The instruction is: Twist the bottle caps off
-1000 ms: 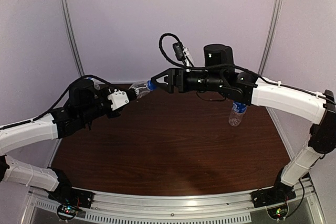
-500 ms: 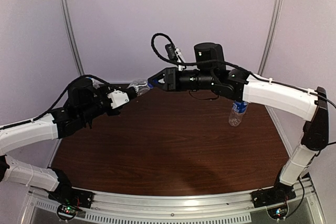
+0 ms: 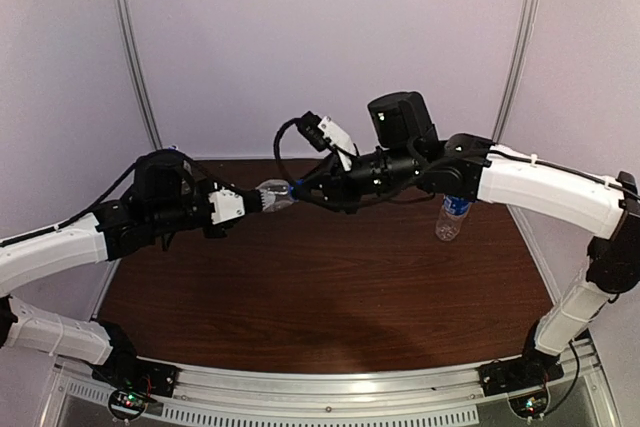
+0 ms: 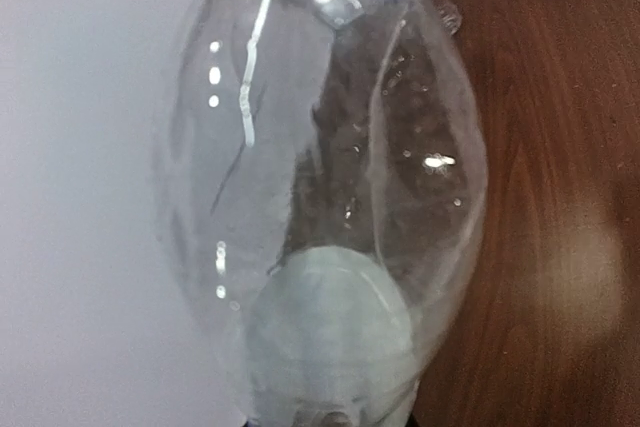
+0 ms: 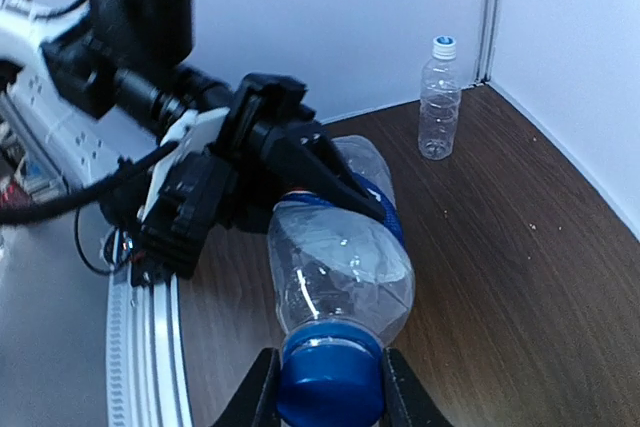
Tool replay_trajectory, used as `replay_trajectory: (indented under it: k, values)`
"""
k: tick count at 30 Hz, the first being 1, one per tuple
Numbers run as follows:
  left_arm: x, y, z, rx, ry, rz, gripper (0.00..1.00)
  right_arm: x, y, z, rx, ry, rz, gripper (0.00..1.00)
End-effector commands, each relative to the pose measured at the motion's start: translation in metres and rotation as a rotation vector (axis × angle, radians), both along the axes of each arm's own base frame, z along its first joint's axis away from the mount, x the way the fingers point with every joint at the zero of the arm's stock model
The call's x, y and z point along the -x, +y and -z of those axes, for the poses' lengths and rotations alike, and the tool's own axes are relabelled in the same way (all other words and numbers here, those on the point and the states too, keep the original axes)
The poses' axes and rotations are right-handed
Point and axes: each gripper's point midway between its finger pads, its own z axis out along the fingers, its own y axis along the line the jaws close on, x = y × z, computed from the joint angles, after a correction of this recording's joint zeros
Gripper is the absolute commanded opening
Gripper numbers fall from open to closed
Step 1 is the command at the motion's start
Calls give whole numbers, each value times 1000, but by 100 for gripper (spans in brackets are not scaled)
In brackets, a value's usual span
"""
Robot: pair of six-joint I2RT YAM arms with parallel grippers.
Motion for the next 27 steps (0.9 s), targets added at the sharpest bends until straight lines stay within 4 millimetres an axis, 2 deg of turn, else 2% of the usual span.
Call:
replay_trajectory:
  k: [1, 5, 9, 12, 14, 16, 18, 20, 22, 24, 27]
  values:
    - [53, -10, 40, -96, 235, 239, 8, 62, -17, 8, 224, -528, -306, 0]
    - [67, -11, 45, -108, 305, 292, 7, 78, -20, 26, 380, -773, -449, 0]
    - [78, -10, 49, -124, 363, 326, 7, 80, -22, 34, 490, -980, -491, 0]
    - [79, -8, 52, -125, 369, 318, 7, 76, -24, 29, 528, -1076, -469, 0]
    - [79, -7, 55, -132, 369, 313, 7, 73, -26, 18, 520, -1124, -436, 0]
    - [77, -6, 54, -129, 362, 301, 7, 74, -27, 10, 481, -1116, -401, 0]
    - [67, -6, 50, -96, 346, 247, 7, 68, -25, -5, 413, -1028, -301, 0]
    - [49, -4, 41, -25, 321, 142, 7, 41, -27, -22, 347, -852, -114, 0]
    - [26, 1, 24, 86, 294, 9, 8, -8, -42, -23, 351, -623, 129, 0]
    - [5, 13, 5, 219, 297, -114, 8, -50, -59, -5, 400, -400, 336, 0]
    - [-22, 41, -22, 431, 333, -304, 11, -81, -82, 45, 493, -120, 529, 0]
